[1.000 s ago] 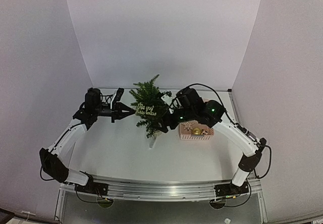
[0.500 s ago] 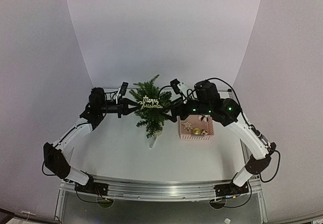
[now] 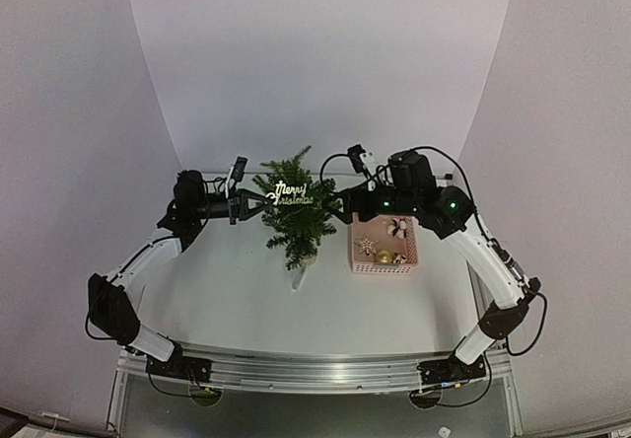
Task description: Decorate the small christmas tree
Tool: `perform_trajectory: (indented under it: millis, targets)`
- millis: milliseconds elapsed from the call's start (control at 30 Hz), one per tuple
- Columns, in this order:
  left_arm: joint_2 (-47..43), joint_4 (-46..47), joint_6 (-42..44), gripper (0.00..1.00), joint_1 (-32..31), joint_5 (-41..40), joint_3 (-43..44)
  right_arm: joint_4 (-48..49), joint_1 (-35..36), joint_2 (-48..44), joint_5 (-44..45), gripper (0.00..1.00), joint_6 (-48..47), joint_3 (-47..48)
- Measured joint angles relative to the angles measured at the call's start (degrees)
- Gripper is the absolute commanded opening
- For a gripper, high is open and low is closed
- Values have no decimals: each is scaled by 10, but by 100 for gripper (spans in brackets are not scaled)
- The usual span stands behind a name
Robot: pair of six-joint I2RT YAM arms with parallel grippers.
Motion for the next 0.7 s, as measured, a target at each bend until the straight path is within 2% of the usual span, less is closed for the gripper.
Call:
perform_trajectory:
  millis: [433, 700]
  targets:
    - [0, -14, 51, 0, 6, -5, -16, 1, 0, 45, -22, 92, 1, 4]
    - [4, -20, 104, 0, 5, -14, -42, 2, 0, 55, -30, 88, 5, 15]
